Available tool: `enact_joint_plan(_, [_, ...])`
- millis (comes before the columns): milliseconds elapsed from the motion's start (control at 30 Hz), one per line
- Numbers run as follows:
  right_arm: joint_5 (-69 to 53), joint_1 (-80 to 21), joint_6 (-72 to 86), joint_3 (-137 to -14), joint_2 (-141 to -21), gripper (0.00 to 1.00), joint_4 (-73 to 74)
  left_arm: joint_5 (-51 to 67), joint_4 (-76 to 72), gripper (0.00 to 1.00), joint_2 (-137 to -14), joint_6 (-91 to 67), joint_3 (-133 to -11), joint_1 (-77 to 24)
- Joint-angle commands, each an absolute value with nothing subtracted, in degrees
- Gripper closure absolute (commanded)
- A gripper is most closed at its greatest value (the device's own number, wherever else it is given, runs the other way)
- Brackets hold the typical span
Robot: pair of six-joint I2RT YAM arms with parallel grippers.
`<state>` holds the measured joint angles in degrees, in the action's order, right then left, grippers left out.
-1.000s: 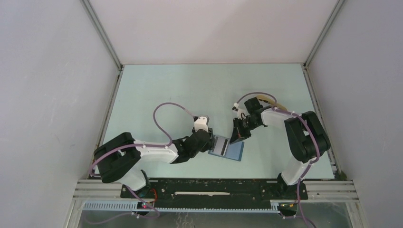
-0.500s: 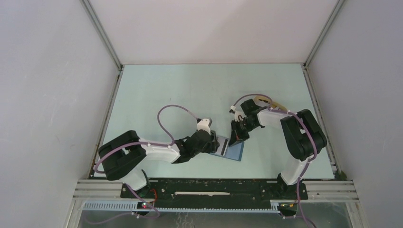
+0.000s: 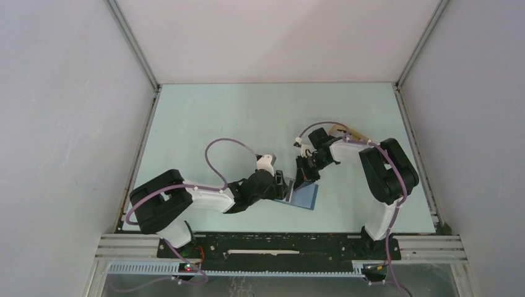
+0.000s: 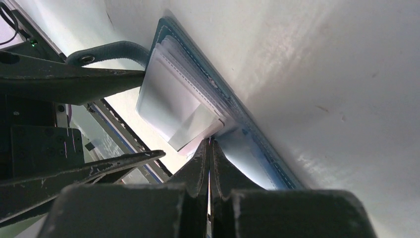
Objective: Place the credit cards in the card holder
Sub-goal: Insert the credit card into the card holder.
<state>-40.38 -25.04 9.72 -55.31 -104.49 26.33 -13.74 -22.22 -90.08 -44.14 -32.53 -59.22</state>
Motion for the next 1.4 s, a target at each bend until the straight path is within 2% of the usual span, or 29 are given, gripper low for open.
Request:
enact_joint_plan(0, [-42.4,-26.7,11.0,-58.2,-106.4,1.00,24.9,-13.0,-22.9,0.37,-90.3,-45.1,-31.0,-59.1])
enact_joint_plan(433, [-48.6,-26.3,11.5,-58.9,-105.7,0.99,23.2,-13.2,-23.8,0.38,-89.6,-45.5,-30.1,-59.1])
enact_joint_plan(633, [-50.0,-25.1,10.3,-60.1,-106.0,0.97,24.4,-13.3,-24.9,0.38,-88.0,-46.0,-28.4,-59.1])
enact_joint_plan(767, [-48.0,-24.0,4.7,-62.0,-103.8,0.92,28.9,-14.2,-25.3,0.38,-86.2,-46.0,-27.3,-59.1])
enact_joint_plan(1133, [-49.3,-20.1,-22.7,-67.3,-91.8,0.75,46.4,-16.0,-28.8,0.37,-76.3,-40.8,-22.7,-59.1])
enact_joint_plan(1267, [-48.7,-14.8,-26.1,-67.4,-83.0,0.72,46.9,-18.0,-28.2,0.37,-69.2,-34.6,-22.5,-59.1])
enact_joint_plan(1367, [-49.5,-9.0,-26.6,-66.7,-75.2,0.69,45.5,-21.0,-27.4,0.31,-62.9,-26.9,-23.2,-59.1])
